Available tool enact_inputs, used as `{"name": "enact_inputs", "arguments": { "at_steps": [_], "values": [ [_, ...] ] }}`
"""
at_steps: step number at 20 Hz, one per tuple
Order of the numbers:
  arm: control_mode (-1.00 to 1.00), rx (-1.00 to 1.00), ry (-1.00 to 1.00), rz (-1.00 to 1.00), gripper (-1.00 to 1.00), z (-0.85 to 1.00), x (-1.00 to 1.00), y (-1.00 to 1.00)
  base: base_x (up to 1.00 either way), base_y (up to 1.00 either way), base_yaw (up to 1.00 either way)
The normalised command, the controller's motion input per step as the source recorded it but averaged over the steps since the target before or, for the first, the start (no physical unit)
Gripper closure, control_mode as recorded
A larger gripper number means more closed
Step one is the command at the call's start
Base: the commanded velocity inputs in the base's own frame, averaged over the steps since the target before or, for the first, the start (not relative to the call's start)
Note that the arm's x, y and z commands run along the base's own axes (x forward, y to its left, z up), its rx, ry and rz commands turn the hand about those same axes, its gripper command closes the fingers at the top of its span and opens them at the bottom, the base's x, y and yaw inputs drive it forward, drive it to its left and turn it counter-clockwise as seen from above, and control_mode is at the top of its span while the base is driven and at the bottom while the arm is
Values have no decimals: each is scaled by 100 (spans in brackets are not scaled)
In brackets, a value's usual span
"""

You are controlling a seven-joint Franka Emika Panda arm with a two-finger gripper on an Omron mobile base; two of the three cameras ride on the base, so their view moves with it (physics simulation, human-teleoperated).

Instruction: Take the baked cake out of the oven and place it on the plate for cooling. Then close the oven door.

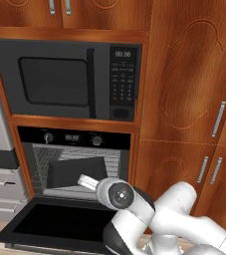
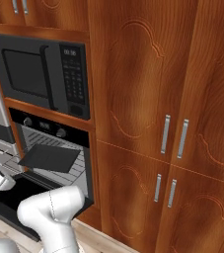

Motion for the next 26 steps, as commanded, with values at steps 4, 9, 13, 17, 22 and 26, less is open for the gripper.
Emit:
{"name": "enact_inputs", "arguments": {
  "at_steps": [4, 9, 13, 17, 22, 26],
  "values": [
    [-100, -2, 38, 5, -100, 0, 49, 10, 0, 0, 0],
    [-100, -16, 19, 13, -100, -20, 7, 33, 0, 0, 0],
    [-100, -19, 0, 20, -100, -33, 9, 27, 0, 0, 0],
    [-100, -4, 0, 29, -100, -37, 15, 7, 0, 0, 0],
    [-100, 0, 0, 22, -100, -39, 20, 9, 0, 0, 0],
    [-100, 0, -1, 14, -100, -49, 23, 17, 0, 0, 0]
  ]
}}
